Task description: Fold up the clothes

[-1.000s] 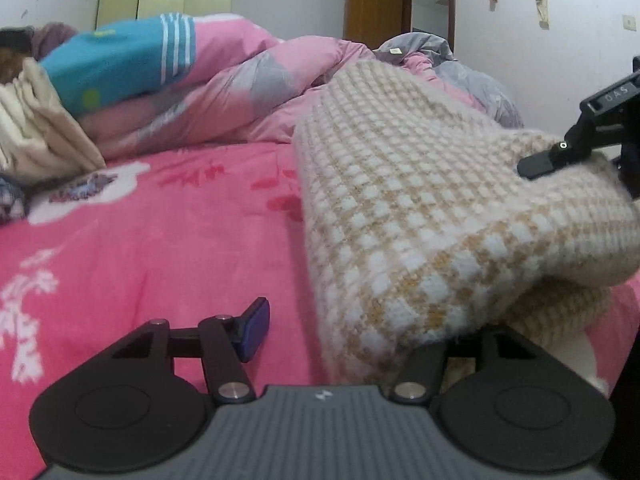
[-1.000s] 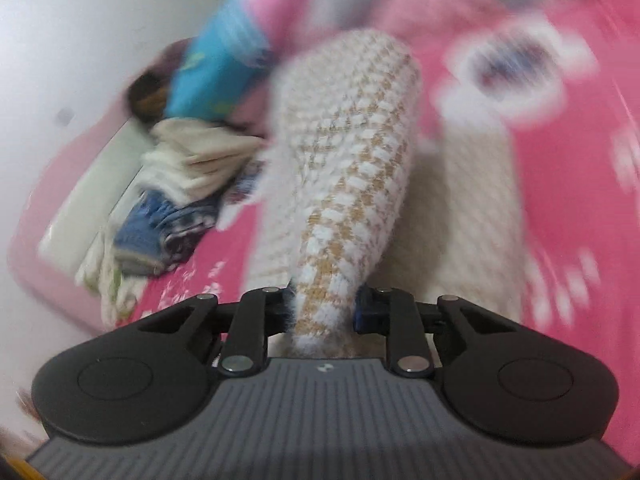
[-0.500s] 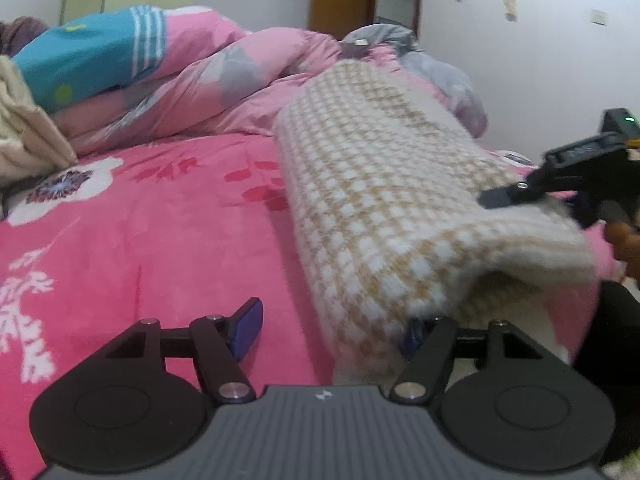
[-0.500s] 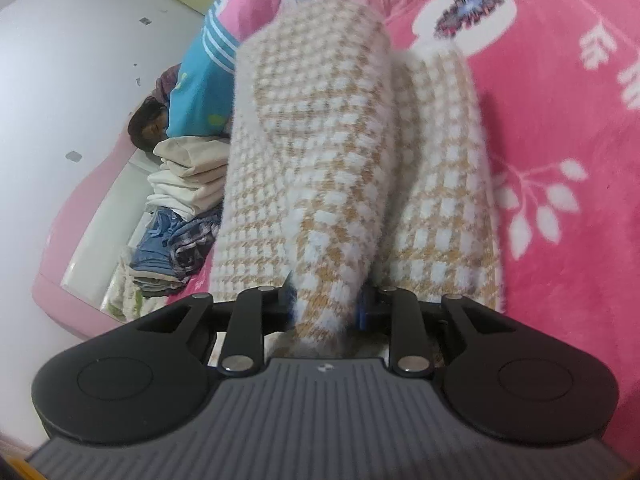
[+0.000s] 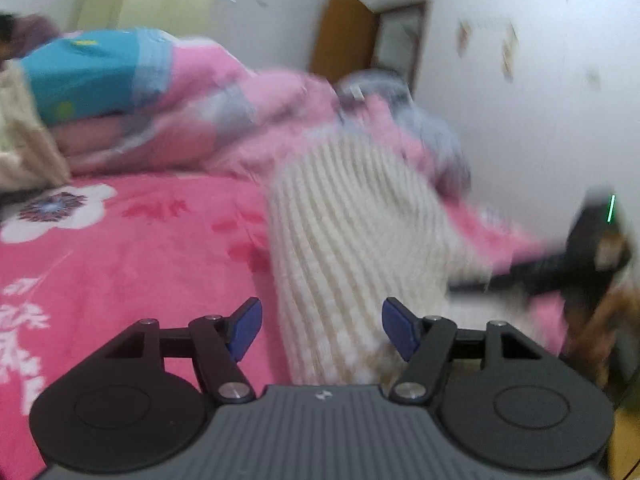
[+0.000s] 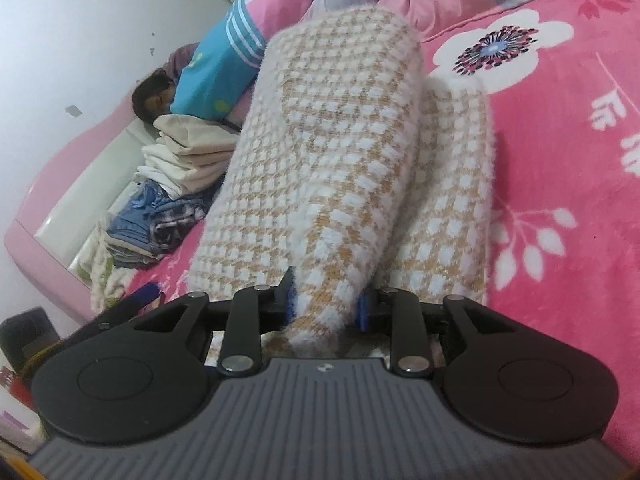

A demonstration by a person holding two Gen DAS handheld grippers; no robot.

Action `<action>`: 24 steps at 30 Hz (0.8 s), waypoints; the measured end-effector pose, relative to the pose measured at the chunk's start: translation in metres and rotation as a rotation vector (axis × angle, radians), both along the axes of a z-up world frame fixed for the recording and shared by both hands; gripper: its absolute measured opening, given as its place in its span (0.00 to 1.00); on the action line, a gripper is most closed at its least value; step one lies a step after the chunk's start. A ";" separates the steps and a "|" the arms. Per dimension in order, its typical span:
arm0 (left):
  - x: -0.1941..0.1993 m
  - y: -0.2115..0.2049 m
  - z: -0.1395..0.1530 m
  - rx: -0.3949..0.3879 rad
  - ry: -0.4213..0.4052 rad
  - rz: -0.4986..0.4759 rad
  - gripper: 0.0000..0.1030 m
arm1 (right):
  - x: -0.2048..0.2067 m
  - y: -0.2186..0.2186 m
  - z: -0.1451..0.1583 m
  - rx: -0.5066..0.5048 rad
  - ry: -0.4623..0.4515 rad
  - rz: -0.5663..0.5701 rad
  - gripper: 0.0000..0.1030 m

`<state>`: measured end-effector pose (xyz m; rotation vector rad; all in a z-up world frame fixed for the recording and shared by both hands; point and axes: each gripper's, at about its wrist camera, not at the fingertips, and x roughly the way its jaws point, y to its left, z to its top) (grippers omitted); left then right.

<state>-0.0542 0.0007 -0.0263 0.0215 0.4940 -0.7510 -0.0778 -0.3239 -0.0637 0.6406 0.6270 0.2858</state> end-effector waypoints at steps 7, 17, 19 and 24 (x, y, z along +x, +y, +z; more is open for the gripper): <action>0.000 -0.004 -0.017 -0.022 0.035 0.000 0.62 | -0.020 0.010 0.076 -0.401 -0.020 -0.144 0.35; -0.014 -0.011 -0.027 0.017 -0.029 -0.008 0.63 | 0.026 0.058 0.042 -0.746 -0.009 0.036 0.29; -0.013 -0.011 -0.030 0.005 -0.020 -0.007 0.63 | 0.035 0.059 0.044 -0.776 0.066 0.044 0.29; -0.011 -0.008 -0.034 -0.019 -0.001 -0.004 0.64 | 0.049 0.102 0.118 -0.931 -0.094 0.091 0.25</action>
